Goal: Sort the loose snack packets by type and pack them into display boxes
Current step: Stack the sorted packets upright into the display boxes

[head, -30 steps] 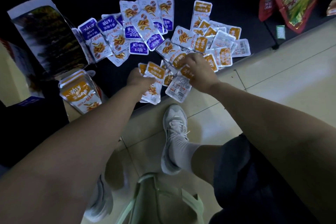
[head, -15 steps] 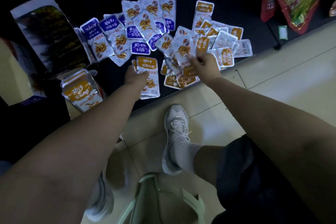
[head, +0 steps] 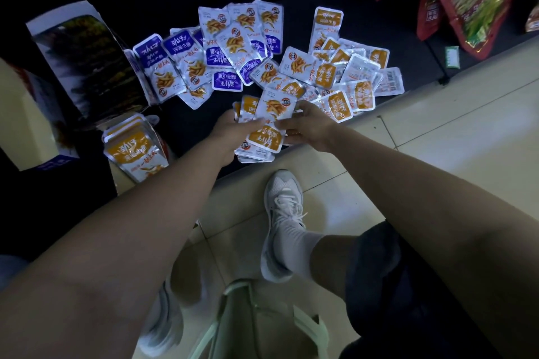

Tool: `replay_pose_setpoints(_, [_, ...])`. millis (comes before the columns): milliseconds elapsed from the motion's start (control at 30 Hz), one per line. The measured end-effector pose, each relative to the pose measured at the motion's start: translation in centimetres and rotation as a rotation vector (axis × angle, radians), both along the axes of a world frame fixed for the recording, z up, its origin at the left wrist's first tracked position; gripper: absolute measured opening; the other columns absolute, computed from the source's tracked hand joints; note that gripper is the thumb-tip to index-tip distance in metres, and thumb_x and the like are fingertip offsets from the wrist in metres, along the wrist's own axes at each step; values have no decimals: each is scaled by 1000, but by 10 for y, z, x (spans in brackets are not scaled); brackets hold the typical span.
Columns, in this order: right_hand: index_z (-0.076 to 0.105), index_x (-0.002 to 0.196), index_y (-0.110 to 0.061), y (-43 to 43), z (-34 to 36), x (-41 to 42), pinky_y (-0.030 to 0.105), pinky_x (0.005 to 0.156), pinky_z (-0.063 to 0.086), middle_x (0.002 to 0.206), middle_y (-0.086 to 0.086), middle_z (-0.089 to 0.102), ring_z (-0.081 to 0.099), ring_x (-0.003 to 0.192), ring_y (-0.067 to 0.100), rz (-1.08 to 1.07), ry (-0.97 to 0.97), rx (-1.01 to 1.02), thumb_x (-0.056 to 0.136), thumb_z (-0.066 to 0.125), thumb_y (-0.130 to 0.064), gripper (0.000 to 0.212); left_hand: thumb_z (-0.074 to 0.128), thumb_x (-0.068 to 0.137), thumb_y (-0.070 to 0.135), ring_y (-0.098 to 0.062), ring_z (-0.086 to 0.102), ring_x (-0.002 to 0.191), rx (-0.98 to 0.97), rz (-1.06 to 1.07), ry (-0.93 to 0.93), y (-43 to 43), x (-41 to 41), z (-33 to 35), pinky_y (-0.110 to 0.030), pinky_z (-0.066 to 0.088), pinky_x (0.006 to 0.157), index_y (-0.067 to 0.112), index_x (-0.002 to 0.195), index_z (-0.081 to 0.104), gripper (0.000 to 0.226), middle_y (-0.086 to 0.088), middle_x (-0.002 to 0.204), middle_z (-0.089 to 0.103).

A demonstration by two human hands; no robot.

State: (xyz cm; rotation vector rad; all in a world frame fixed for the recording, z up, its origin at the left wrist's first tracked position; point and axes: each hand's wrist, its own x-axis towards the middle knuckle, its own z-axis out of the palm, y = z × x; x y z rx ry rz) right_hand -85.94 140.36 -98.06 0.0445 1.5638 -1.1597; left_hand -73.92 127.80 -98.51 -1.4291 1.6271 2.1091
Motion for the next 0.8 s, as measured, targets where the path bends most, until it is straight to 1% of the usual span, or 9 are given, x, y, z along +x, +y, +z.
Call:
replay_pose_setpoints(67, [37, 125, -12, -2, -2, 3, 28, 61, 60, 108, 6, 59, 65, 88, 20, -3, 54, -24, 84, 67, 5, 54, 67, 86, 2, -13, 64, 76, -33, -66, -3, -2, 2, 1, -27, 54, 64, 16, 93, 58, 19, -1, 90, 65])
replay_pose_setpoints(167, [27, 145, -19, 0, -9, -2, 29, 80, 58, 121, -3, 50, 57, 106, 14, 38, 350, -91, 83, 70, 0, 77, 71, 83, 2, -24, 66, 92, -39, -177, -57, -8, 5, 1, -38, 55, 80, 14, 110, 55, 34, -7, 107, 65])
replay_pose_setpoints(233, [43, 140, -20, 1, -10, -5, 40, 94, 53, 130, 3, 52, 53, 116, 18, 240, 588, -26, 83, 72, -7, 66, 69, 86, 4, -24, 67, 93, -18, -224, -82, -10, 8, 0, -39, 55, 82, 15, 114, 54, 34, -7, 108, 66])
replay_pose_setpoints(300, [56, 127, -16, 2, -13, -7, 45, 92, 53, 120, 7, 61, 58, 109, 22, 379, 692, 55, 80, 76, -12, 50, 63, 91, 8, -20, 67, 86, 21, -174, -69, -9, 9, 1, -34, 56, 77, 14, 116, 55, 27, -5, 102, 67])
replay_pose_setpoints(433, [61, 101, -14, 8, -18, -10, 44, 83, 57, 100, 13, 68, 67, 94, 29, 331, 602, 70, 83, 74, -19, 23, 57, 95, 18, -25, 67, 90, 27, 8, -81, -10, 5, -3, -38, 55, 82, 12, 117, 57, 23, -9, 103, 67])
replay_pose_setpoints(500, [59, 92, -15, 12, -18, -14, 43, 83, 57, 98, 15, 68, 67, 93, 31, 181, 506, 84, 86, 70, -15, 13, 59, 91, 22, -32, 68, 94, 46, 126, -86, -12, 2, -10, -43, 56, 80, 10, 117, 58, 28, -13, 104, 68])
replay_pose_setpoints(600, [50, 94, -14, 16, -12, -17, 38, 76, 60, 104, 13, 64, 67, 88, 26, -151, 238, 78, 87, 67, -5, 20, 52, 94, 22, -29, 69, 84, 20, 326, -141, -11, -1, -12, -40, 58, 66, 11, 121, 56, 29, -14, 107, 68])
replay_pose_setpoints(700, [42, 106, -10, 12, -6, -10, 41, 72, 60, 103, 11, 61, 69, 84, 27, -151, 48, 30, 83, 69, 3, 38, 47, 99, 23, -25, 68, 83, 49, 366, -136, -1, -8, -8, -31, 55, 59, 9, 124, 54, 30, -12, 110, 68])
replay_pose_setpoints(800, [43, 106, -14, 1, -6, 4, 35, 62, 61, 105, 9, 61, 68, 80, 23, 6, 122, 70, 79, 73, 2, 43, 50, 95, 47, -26, 64, 101, 75, 365, -135, 8, -15, -2, -41, 54, 84, 12, 128, 54, 48, -6, 120, 63])
